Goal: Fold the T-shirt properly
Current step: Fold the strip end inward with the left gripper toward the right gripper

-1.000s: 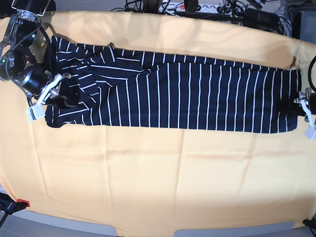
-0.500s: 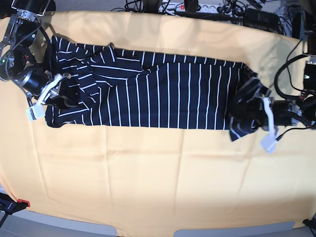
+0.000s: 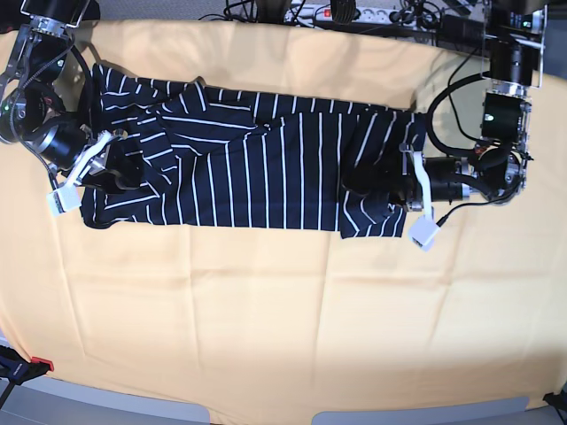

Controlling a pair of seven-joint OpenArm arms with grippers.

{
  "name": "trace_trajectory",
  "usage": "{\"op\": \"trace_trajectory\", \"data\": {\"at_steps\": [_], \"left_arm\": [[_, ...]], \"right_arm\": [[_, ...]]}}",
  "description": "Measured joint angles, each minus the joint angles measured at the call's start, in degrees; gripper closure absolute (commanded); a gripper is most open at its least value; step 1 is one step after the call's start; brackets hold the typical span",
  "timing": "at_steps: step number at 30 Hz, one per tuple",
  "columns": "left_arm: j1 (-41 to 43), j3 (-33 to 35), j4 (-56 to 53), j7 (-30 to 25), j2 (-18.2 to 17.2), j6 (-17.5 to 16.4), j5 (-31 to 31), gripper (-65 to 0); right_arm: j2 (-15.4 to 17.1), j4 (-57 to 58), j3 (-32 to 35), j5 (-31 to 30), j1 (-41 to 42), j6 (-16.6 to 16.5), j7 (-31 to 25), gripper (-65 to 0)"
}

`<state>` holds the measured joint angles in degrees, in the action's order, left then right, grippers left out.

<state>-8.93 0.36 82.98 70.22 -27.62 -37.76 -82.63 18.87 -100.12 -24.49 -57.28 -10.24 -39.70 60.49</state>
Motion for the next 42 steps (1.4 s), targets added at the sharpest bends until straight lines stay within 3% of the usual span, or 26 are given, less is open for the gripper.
{"op": "trace_trajectory", "data": {"at_steps": [12,14,17,18,21,27,29,33,42], "left_arm": [[0.0,0.0,-1.2,-1.8,8.6,0.0,5.1,-1.1],[0.0,0.0,-1.2,-1.8,8.9,0.0,5.5,-11.9],[0.0,0.0,-1.2,-1.8,8.9,0.0,6.0,-34.5],[0.0,0.0,-1.2,-1.8,8.9,0.0,6.0,-37.9],[0.0,0.0,-1.2,-1.8,8.9,2.5,3.6,-38.2],[0.0,-0.9,-1.2,-1.8,8.9,2.6,2.1,-38.1],[0.0,-1.0,-1.2,-0.6,8.9,2.6,-1.1,-38.1],[-0.3,-1.5,-1.2,2.9,7.9,-1.8,-0.6,-32.3],[-0.3,-9.1,-1.2,2.6,6.2,-1.8,-0.6,-30.9]], "right_arm": [[0.0,0.0,0.0,0.0,-0.3,0.0,0.2,-22.9],[0.0,0.0,0.0,0.0,-0.3,0.0,0.4,-22.9],[0.0,0.0,0.0,0.0,-0.3,0.0,0.4,-22.9],[0.0,0.0,0.0,0.0,-0.3,0.0,0.4,-22.9],[0.0,0.0,0.0,0.0,-0.3,0.0,0.4,-22.9],[0.0,0.0,0.0,0.0,-0.3,0.0,0.4,-22.9],[0.0,0.0,0.0,0.0,-0.3,0.0,0.4,-22.9],[0.0,0.0,0.0,0.0,-0.3,0.0,0.4,-22.9],[0.0,0.0,0.0,-0.1,-0.3,0.0,0.4,-22.9]]}}
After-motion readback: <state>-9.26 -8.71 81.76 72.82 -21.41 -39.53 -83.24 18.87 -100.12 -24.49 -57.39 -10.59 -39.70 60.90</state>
